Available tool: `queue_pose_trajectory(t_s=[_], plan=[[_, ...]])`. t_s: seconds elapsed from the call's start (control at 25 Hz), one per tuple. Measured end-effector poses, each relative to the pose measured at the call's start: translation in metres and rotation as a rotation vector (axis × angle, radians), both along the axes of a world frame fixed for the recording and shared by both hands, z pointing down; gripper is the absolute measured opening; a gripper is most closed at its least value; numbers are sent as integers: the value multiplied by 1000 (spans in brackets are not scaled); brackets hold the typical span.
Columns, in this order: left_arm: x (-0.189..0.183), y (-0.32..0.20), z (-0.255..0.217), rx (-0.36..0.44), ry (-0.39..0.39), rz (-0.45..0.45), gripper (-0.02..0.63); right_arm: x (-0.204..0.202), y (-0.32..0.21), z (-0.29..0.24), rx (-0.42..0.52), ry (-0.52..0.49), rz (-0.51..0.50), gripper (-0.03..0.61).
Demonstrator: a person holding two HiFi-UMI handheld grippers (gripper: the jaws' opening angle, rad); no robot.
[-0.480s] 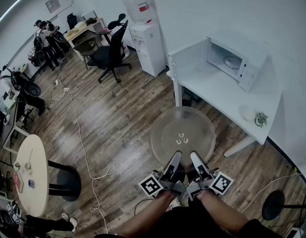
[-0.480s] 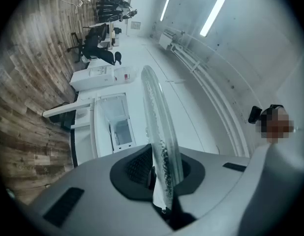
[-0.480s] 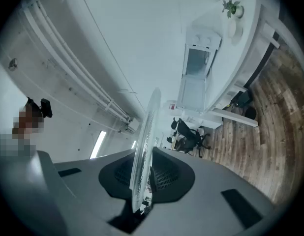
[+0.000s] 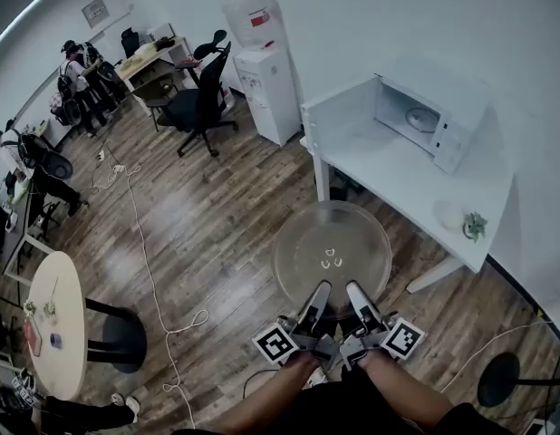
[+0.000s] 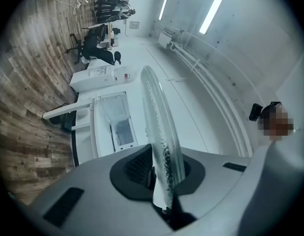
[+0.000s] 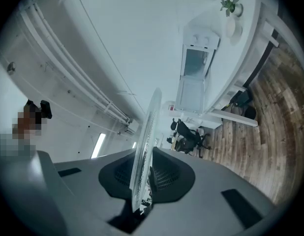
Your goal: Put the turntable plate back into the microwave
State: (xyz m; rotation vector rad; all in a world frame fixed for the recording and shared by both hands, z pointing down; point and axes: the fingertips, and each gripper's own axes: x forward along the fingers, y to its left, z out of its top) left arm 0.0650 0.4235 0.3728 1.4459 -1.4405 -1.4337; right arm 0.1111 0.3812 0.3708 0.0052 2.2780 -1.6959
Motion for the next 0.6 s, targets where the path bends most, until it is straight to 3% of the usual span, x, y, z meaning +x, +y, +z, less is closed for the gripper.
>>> queue_pose_trajectory(t_s=[0.6], plan=[[13, -126, 1, -12, -12, 32, 54, 13, -125, 1, -16, -5, 33, 63]])
